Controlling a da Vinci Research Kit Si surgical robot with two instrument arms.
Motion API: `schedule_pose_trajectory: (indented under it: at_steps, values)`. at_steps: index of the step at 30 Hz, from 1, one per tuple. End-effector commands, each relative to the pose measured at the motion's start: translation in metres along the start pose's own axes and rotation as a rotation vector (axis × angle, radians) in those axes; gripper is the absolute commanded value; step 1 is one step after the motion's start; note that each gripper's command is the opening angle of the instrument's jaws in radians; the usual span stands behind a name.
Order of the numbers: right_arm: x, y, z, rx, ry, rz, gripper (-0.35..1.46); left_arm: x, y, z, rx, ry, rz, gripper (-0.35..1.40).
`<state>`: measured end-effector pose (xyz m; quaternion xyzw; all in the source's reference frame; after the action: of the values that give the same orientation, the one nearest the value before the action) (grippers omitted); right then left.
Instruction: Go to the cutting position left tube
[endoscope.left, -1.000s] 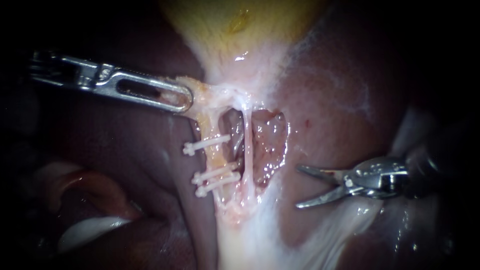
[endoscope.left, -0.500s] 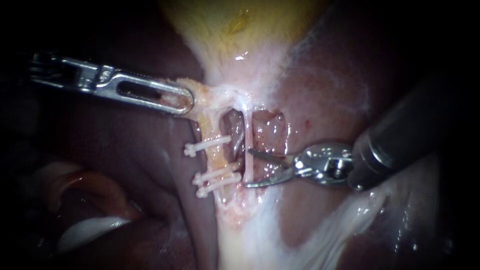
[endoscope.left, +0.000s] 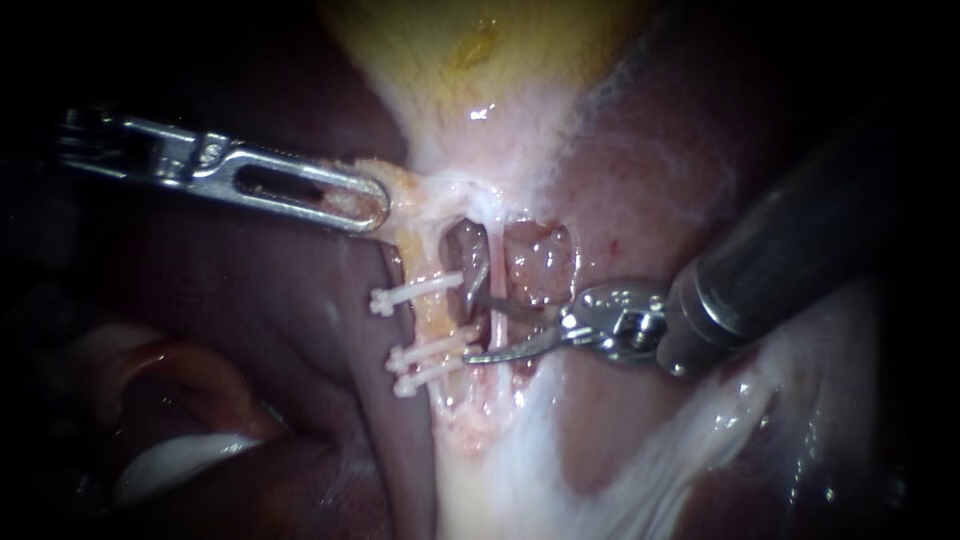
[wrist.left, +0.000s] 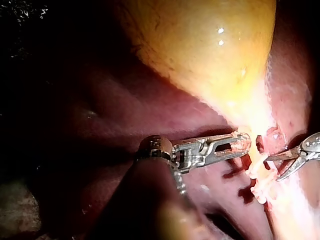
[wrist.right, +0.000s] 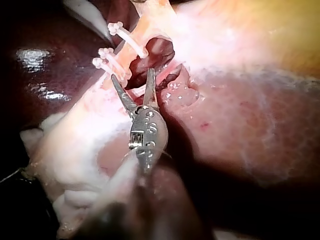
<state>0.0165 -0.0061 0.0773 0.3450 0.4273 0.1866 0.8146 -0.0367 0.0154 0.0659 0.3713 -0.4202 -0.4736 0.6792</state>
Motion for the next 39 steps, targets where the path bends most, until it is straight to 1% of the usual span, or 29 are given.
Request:
schedule_pose_trajectory:
  at_steps: [1, 4, 7, 9, 14, 19, 26, 33, 39]
  values:
    - [-0.0001, 0.0002, 0.0001, 0.005, -0.002, 0.002, 1.31, 0.0000, 0.0000, 0.0000, 0.000, 0.000, 0.000, -0.18]
    - [-0.0003, 0.0006, 0.0004, 0.021, -0.007, 0.006, 1.26, 0.0000, -0.0001, 0.0000, 0.000, 0.000, 0.000, -0.18]
    - [-0.0002, 0.0007, 0.0005, 0.031, -0.006, 0.006, 1.25, 0.0000, -0.0002, 0.0000, -0.001, 0.000, 0.000, -0.18]
    - [0.0001, 0.0008, 0.0006, 0.035, 0.008, 0.011, 1.25, 0.0000, -0.0003, 0.0000, -0.001, -0.001, 0.000, -0.18]
    - [0.0004, 0.0008, 0.0008, 0.074, 0.026, 0.019, 1.26, 0.0001, -0.0004, 0.0001, -0.001, -0.001, 0.000, -0.18]
    - [0.0007, 0.0008, 0.0009, 0.147, 0.077, 0.041, 1.25, 0.0001, -0.0004, 0.0001, 0.001, 0.001, 0.000, -0.18]
    - [0.0017, 0.0006, 0.0011, 0.219, 0.109, 0.045, 1.21, 0.0000, -0.0004, 0.0001, 0.001, 0.001, 0.000, -0.18]
    - [0.0025, 0.0009, 0.0020, 0.248, 0.122, 0.031, 1.20, 0.0000, -0.0004, 0.0002, 0.001, 0.001, 0.000, -0.18]
    - [0.0036, 0.0012, 0.0035, 0.286, 0.122, 0.016, 1.20, 0.0000, -0.0004, 0.0003, 0.000, 0.000, 0.000, -0.18]
